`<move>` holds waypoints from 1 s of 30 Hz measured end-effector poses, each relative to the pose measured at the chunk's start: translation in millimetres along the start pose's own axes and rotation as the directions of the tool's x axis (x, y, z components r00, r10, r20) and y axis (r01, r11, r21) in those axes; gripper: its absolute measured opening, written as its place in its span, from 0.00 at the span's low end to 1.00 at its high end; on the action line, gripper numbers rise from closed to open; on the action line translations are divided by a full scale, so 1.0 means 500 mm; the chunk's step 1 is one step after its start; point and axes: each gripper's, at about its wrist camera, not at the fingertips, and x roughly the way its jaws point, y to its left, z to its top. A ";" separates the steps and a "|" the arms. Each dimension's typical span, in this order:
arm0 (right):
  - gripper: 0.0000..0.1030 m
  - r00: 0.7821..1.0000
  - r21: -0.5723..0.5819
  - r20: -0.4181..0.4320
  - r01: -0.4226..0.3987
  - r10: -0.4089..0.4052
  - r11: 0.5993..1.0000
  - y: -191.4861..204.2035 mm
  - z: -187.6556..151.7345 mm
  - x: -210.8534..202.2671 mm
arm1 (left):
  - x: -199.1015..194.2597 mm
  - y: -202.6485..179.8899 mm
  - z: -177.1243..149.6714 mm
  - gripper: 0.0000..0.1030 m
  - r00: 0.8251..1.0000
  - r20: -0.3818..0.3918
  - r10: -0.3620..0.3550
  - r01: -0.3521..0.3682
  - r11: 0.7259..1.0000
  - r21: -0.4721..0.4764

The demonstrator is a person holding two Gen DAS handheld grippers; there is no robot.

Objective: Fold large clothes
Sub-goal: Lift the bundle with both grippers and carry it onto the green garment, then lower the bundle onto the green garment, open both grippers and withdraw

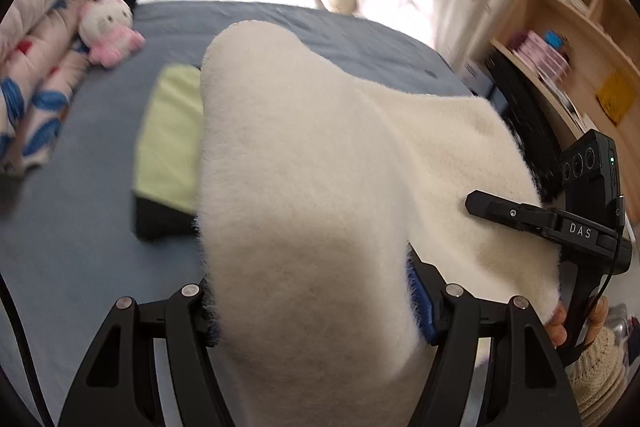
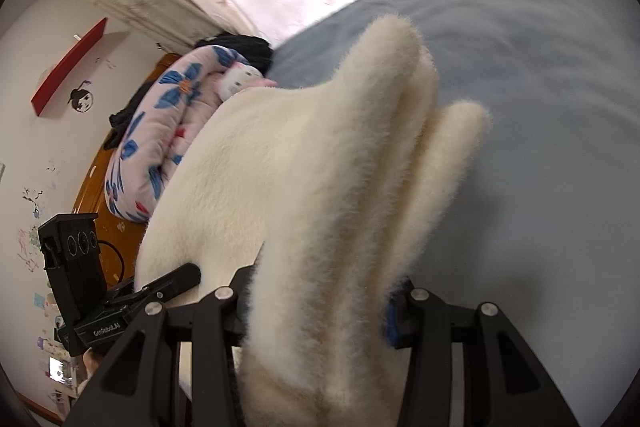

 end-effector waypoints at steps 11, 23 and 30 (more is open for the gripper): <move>0.44 0.998 0.037 0.015 0.056 -0.056 0.998 -0.049 0.175 0.423 | 0.272 0.361 0.176 0.72 0.997 -0.041 0.068 -0.070 0.997 -0.044; 0.71 0.985 -0.040 0.014 0.171 -0.171 0.984 -0.098 0.121 0.384 | 0.303 0.420 0.100 0.96 0.988 -0.003 0.157 -0.157 0.984 -0.081; 0.71 0.980 -0.066 0.027 0.198 -0.197 0.978 -0.033 0.051 0.191 | 0.119 0.319 0.022 0.96 0.984 0.022 0.176 -0.174 0.981 -0.088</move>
